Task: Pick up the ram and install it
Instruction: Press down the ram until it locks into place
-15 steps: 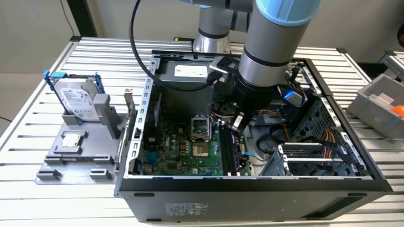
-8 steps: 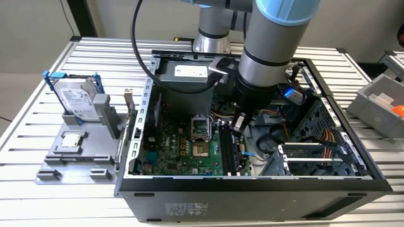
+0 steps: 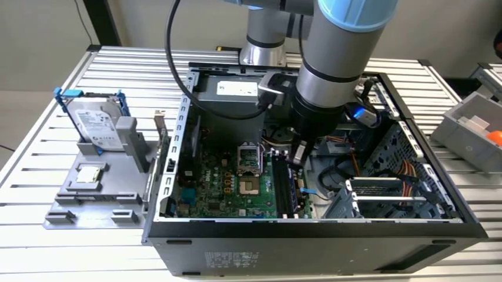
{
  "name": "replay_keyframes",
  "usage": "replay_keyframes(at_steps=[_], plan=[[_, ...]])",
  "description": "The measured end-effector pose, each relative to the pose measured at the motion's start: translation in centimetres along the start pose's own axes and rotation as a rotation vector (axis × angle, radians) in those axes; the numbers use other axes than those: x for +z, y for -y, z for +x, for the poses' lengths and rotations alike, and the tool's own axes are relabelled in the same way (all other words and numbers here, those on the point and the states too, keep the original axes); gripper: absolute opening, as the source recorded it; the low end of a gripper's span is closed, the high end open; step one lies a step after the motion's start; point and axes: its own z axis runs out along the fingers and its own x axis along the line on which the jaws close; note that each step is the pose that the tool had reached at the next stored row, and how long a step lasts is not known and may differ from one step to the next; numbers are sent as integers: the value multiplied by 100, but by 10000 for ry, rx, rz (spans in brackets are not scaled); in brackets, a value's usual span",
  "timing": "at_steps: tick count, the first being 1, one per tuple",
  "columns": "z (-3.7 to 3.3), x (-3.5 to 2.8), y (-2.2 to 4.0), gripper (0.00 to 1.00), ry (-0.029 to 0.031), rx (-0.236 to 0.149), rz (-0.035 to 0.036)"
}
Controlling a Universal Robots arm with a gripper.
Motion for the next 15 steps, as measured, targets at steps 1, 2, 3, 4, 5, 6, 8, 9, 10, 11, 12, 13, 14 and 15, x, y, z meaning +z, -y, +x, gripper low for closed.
replay_keyframes(at_steps=[1,2,3,4,5,6,8,9,10,11,12,13,14,15], plan=[[0,0,0,0,-1,-99,0],[0,0,0,0,-1,-184,0],[0,0,0,0,-1,-267,1],[0,0,0,0,-1,-350,0],[0,0,0,0,-2,-434,1],[0,0,0,0,-2,-519,1],[0,0,0,0,-3,-684,1],[0,0,0,0,-3,-767,2],[0,0,0,0,-3,-846,2],[0,0,0,0,-3,-928,2],[0,0,0,0,-4,-1002,2],[0,0,0,0,-4,-1077,3],[0,0,0,0,-4,-1153,3],[0,0,0,0,-4,-1227,2]])
